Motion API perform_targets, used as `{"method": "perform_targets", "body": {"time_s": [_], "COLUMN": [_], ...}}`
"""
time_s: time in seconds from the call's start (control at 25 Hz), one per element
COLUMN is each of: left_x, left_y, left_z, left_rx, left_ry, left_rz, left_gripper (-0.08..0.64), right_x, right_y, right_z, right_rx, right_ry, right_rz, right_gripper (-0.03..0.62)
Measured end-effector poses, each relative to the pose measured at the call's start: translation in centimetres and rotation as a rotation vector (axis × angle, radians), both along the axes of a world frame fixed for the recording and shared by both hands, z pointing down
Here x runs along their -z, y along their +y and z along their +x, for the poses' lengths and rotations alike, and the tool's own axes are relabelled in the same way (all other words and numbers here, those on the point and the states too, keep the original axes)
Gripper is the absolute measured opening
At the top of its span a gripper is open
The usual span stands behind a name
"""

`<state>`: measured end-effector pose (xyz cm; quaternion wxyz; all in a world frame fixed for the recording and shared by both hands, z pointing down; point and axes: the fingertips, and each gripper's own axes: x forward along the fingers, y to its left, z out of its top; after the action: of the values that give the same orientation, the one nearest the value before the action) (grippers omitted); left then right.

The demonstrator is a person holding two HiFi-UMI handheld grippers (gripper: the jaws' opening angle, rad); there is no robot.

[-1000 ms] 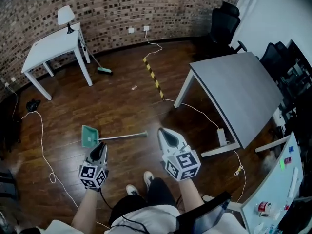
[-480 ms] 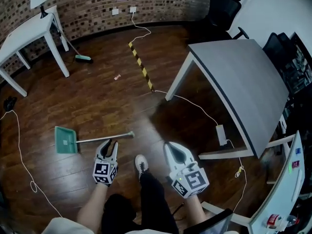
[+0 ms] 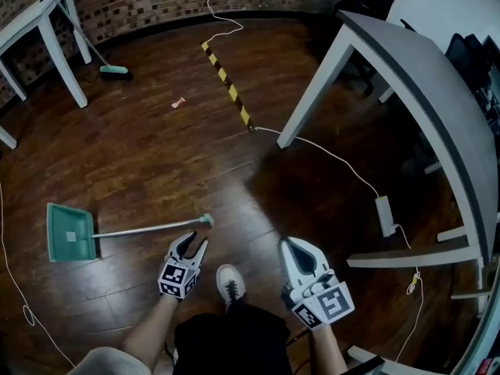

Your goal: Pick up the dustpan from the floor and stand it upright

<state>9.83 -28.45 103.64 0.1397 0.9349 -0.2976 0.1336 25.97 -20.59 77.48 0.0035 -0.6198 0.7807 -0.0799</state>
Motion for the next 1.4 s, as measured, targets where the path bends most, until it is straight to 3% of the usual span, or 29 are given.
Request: {"method": "perform_targets", "body": {"time_s": [0.16, 0.32, 0.56, 0.72, 1.04, 1.16, 1.4], "left_x": [-8.0, -13.8, -18.1, -21.0, -22.1, -21.6, -17.7], "left_y": [0.2, -1.6, -2.2, -3.6, -5.7, -6.1, -5.5], "left_z": [1.6, 2.3, 4.2, 4.8, 6.8, 7.2, 6.8], "left_rx": [-0.099, -0.076, -0.124, -0.071, -0.031, -0.043, -0.046], "left_ry": [-0.041, -0.055, -0.077, -0.142, -0.185, -0.199, -0.14], "left_rz": [-0.005, -0.032, -0.068, -0.033, 0.012, 0.035, 0.059], "left_gripper": [0.198, 0.199, 0.237, 0.262, 0.261, 0.132, 0.127], "right_x": [-6.5, -11.3, -13.3, -12.7, -13.4, -14.4, -13.4], "right_y": [-0.9, -2.3, -3.2, -2.8, -0.9, -0.6, -1.3], "right_z": [-0.2, -1.4, -2.5, -2.4, -1.8, -1.7, -1.1], "right_rx": [-0.039, -0.038, -0.045, -0.041, -0.049, -0.053, -0.073], "right_ry": [0.048, 0.07, 0.059, 0.077, 0.115, 0.089, 0.089], "right_rz": [0.04, 0.077, 0.094, 0.094, 0.05, 0.009, 0.057], "right_gripper": [-0.016, -0.015, -0.015, -0.015, -0.016, -0.015, -0.016]}}
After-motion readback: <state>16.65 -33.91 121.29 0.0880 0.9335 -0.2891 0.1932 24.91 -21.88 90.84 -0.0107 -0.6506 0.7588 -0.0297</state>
